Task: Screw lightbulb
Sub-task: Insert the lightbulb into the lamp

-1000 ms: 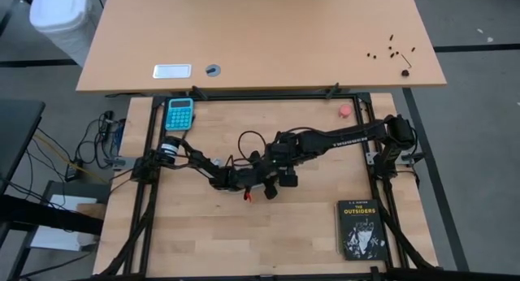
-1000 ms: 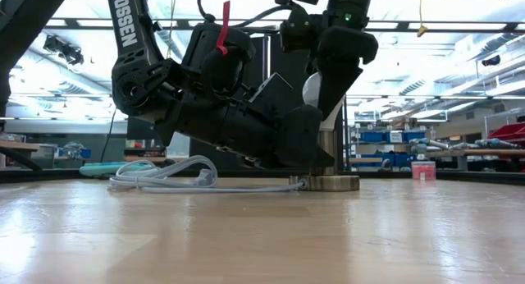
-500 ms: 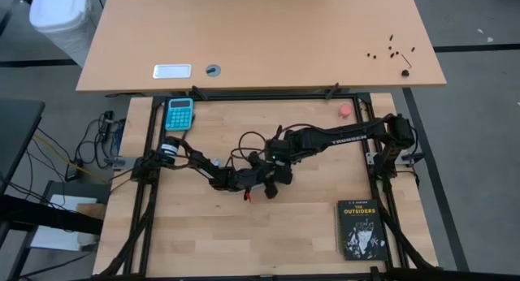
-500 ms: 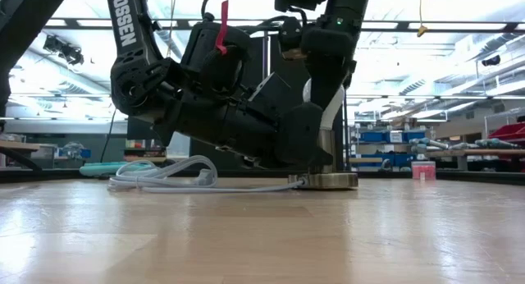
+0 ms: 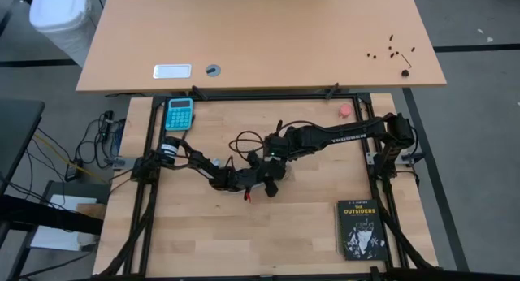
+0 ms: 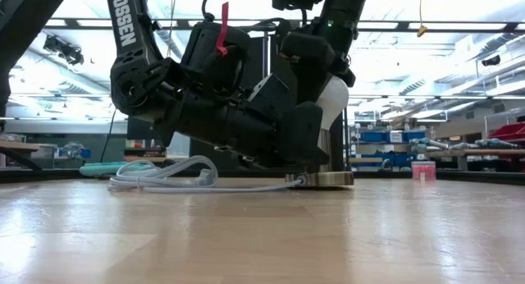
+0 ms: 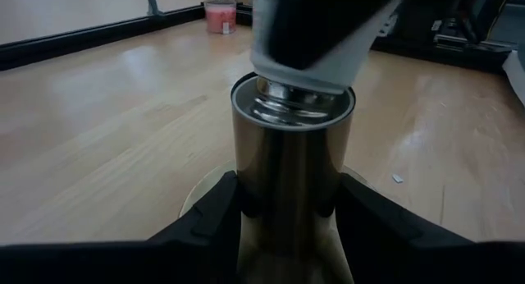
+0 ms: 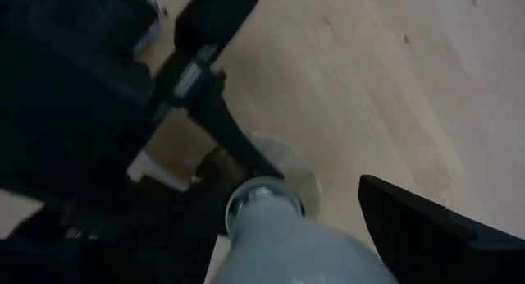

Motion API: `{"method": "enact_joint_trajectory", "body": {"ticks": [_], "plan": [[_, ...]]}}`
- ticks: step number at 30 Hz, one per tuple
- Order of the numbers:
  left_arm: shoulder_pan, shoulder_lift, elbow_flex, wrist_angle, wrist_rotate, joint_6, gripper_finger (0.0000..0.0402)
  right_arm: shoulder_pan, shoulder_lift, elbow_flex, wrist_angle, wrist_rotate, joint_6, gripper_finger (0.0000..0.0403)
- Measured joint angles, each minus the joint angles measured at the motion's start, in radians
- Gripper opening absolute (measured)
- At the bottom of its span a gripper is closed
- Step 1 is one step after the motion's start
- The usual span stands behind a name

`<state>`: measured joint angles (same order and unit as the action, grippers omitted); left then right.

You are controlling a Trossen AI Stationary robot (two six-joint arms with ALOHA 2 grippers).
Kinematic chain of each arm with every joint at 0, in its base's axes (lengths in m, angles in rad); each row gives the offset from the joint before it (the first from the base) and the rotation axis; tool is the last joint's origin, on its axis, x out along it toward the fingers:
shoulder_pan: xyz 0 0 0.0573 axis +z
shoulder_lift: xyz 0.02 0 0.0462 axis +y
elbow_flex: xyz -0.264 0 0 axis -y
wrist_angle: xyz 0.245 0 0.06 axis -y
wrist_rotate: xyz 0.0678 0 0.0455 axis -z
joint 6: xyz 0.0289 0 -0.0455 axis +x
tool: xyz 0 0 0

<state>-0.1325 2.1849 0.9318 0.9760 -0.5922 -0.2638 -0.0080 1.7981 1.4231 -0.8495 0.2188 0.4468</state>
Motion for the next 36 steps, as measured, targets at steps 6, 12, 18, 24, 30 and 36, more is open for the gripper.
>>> {"method": "enact_joint_trajectory", "body": {"ticks": [6, 12, 18, 24, 30, 36], "plan": [[0.0, 0.0, 0.0, -0.003, -0.002, 0.016, 0.0166, -0.009, 0.0, 0.0, 0.064, -0.034, -0.06, 0.0292], [0.0, 0.0, 0.0, -0.004, -0.001, 0.02, 0.0166, -0.011, -0.011, 0.026, 0.05, -0.052, -0.153, 0.0294], [0.0, -0.001, 0.0, -0.009, 0.002, 0.024, 0.0166, -0.009, -0.041, 0.142, -0.013, -0.034, -0.244, 0.0295], [0.0, -0.001, 0.0, -0.012, 0.002, 0.024, 0.0166, 0.051, -0.118, 0.226, -0.176, 0.012, -0.372, 0.0293], [0.0, -0.001, -0.001, 0.001, 0.036, 0.03, 0.0166, 0.097, -0.166, 0.225, -0.416, 0.032, -0.44, 0.029], [0.0, 0.0, -0.001, 0.015, 0.114, 0.107, 0.0166, 0.085, -0.154, 0.166, -0.545, 0.04, -0.405, 0.0299]]}}
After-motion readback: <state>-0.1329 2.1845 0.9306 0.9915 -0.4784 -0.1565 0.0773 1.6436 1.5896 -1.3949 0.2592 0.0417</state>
